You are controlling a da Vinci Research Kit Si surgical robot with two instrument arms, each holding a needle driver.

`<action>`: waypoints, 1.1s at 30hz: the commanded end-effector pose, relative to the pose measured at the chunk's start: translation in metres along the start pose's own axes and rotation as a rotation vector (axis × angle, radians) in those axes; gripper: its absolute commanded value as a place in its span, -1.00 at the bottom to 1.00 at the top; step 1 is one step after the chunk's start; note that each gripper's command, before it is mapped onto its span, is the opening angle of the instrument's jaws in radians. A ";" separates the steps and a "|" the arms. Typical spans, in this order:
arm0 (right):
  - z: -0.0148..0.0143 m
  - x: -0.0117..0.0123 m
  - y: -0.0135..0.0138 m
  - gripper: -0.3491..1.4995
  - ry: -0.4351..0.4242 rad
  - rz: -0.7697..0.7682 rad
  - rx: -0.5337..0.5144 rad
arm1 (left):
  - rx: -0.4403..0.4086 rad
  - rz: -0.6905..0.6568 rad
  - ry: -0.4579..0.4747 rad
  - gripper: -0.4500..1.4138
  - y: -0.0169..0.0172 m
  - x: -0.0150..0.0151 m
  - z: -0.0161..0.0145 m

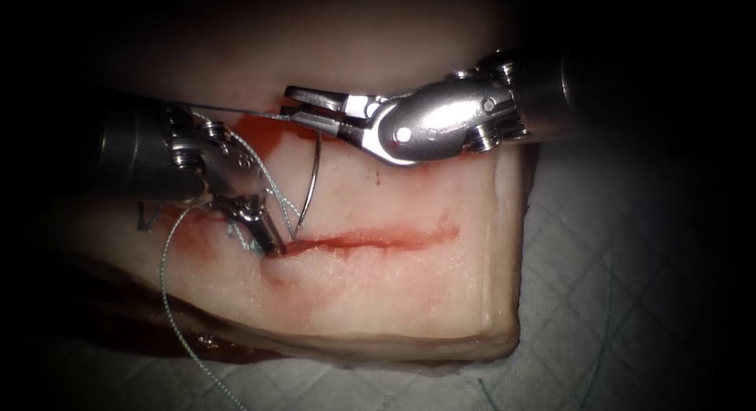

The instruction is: Wound Closure

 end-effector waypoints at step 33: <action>0.0014 0.0003 0.0013 -1.00 0.013 0.042 -0.016 | 0.000 0.002 0.001 -1.00 0.0004 -0.0005 0.0002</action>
